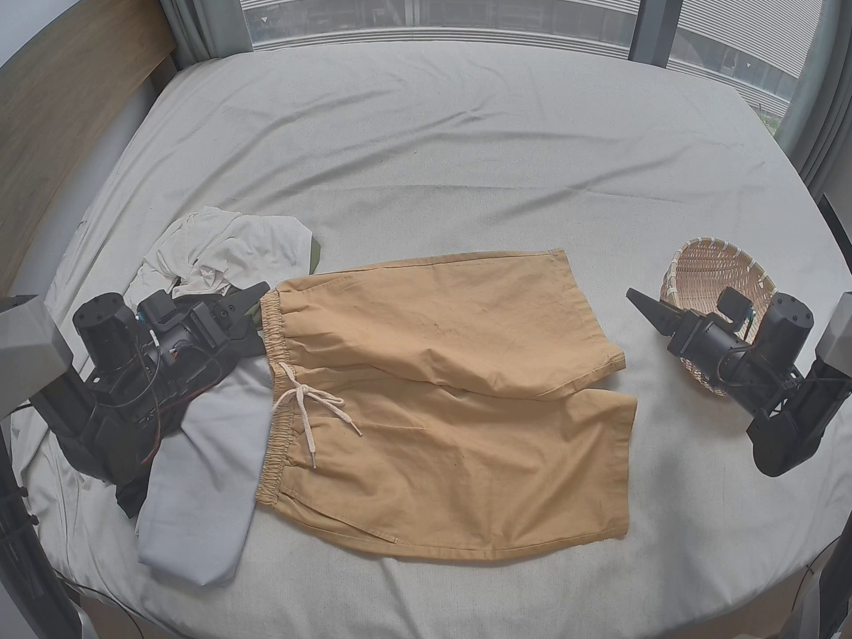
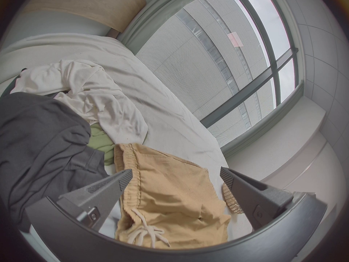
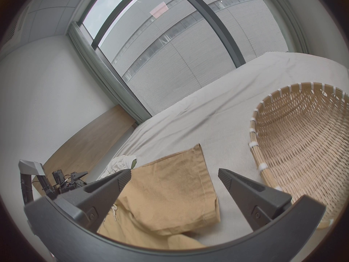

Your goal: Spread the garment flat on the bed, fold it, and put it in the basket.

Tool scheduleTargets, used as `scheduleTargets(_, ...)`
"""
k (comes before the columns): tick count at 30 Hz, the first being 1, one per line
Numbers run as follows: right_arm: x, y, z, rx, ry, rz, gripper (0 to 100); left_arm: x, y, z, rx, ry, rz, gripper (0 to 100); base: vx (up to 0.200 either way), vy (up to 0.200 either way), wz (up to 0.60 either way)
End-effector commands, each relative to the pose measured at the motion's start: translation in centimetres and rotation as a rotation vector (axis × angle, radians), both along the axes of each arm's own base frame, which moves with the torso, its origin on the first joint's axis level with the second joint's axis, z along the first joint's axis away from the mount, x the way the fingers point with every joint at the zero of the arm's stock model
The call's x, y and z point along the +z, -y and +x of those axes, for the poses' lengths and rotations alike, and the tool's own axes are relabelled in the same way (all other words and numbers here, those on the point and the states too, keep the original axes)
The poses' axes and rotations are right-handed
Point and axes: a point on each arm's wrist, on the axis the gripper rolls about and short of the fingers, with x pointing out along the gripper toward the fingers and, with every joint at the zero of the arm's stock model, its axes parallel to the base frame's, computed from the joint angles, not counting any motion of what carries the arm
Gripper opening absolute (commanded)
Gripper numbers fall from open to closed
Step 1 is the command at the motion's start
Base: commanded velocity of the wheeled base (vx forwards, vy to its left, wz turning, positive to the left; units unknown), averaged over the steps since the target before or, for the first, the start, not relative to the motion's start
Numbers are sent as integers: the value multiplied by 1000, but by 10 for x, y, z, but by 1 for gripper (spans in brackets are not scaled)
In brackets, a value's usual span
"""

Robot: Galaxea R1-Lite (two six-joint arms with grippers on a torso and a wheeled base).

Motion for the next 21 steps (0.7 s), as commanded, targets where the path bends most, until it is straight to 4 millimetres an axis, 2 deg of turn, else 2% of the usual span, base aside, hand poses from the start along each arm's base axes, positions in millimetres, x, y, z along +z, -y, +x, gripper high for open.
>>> scheduleTargets(1,-7,1,-12,0,-46,-6,100,0,0,-21,-19,-8,7,100,0,0,0)
scheduleTargets(6,-12,1,-16,2,-73,-10,100,-16,-3,-40,-61,-49,56,100,0,0,0)
scheduleTargets(9,-9,2,-16,0,-59,-16,100,-18,-8,-43,-77,-56,59,100,0,0,0)
scheduleTargets(16,-10,3,-18,-3,-63,-20,100,-27,-7,-51,-99,-76,103,100,0,0,0)
scheduleTargets(21,-9,4,-19,-6,-60,-20,100,-33,-4,-63,-117,-101,142,100,0,0,0)
